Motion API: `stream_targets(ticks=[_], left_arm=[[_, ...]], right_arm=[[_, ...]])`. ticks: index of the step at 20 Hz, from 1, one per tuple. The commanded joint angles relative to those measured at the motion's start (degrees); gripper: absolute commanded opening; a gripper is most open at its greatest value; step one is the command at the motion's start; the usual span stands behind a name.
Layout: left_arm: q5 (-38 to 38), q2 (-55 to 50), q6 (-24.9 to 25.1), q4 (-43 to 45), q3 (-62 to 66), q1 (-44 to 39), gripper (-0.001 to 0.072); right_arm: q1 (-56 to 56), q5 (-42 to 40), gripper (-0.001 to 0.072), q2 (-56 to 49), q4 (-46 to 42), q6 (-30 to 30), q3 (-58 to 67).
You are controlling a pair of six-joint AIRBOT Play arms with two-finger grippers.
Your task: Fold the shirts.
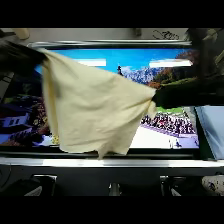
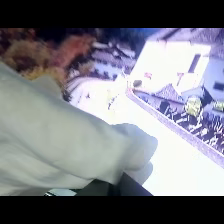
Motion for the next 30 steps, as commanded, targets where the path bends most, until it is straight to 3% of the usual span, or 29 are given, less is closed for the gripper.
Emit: stream_targets(ticks=[1, 3, 5, 6, 7, 8, 9, 11, 14, 16, 18, 22, 24, 28, 29, 30], left_arm=[[7.8, -11.5, 2.8, 0.3, -12.4, -3.0, 0.0027], [15.3, -21.3, 3.0, -1.6, -15.5, -4.6, 0.0027], [15.7, -31.1, 2.8, -7.2, -14.6, -5.3, 0.0031], [14.1, -35.1, 1.6, -10.7, -13.6, -5.4, 0.0094], [11.4, -37.8, 0.2, -13.1, -12.2, -5.0, 0.0327], [7.5, -39.3, -0.4, -14.2, -10.0, -4.2, 0.0501], [3.6, -39.4, 0.2, -13.2, -7.5, -2.9, 0.0528], [-5.6, -37.2, -1.2, -6.1, -1.1, 1.9, 0.0527], [-16.9, -29.7, -8.0, 9.4, 0.0, 10.6, 0.0525], [-18.1, -23.6, -8.2, 9.4, -8.2, 14.6, 0.0525], [-15.3, -18.4, -7.5, 6.0, -21.9, 15.3, 0.053], [1.2, -15.5, -5.4, -5.2, -45.5, 10.4, 0.0554], [8.3, -17.0, -5.4, -6.9, -49.1, 6.9, 0.0554], [12.0, -22.2, -5.4, -6.9, -47.5, 1.3, 0.0553], [13.4, -22.9, -5.6, -7.1, -47.1, 0.5, 0.0538], [14.4, -23.5, -5.6, -7.3, -46.6, 0.0, 0.0443]], right_arm=[[0.0, -14.3, 0.0024, -6.3, -4.0, 0.9, -16.0], [0.0, -26.1, 0.0024, -12.0, -6.3, 2.9, -21.6], [-0.1, -30.7, 0.0024, -17.7, -6.3, 5.6, -22.4], [-0.1, -31.7, 0.0024, -19.6, -5.7, 6.2, -22.4], [-0.1, -32.2, 0.0024, -20.8, -5.1, 6.2, -22.4], [-0.1, -32.3, 0.0024, -21.1, -5.0, 6.2, -22.4], [-0.1, -32.3, 0.0024, -21.0, -5.3, 6.0, -22.4], [-0.1, -31.3, 0.0024, -20.5, -7.1, 5.3, -22.4], [-0.1, -27.8, 0.0024, -19.9, -8.2, 4.9, -22.4], [-0.1, -25.3, 0.0024, -19.9, -8.2, 3.6, -22.4], [-0.1, -23.8, 0.0024, -19.9, -8.2, 2.9, -22.4], [-0.1, -22.4, 0.0024, -19.9, -8.2, 2.3, -22.4], [-0.1, -21.4, 0.0024, -19.9, -8.2, 2.3, -22.4], [-0.1, -19.1, 0.0024, -19.9, -8.2, 2.3, -22.4], [-0.1, -18.9, 0.0024, -19.9, -8.2, 2.3, -22.4], [-0.1, -18.8, 0.0024, -19.9, -8.2, 2.3, -22.4]])
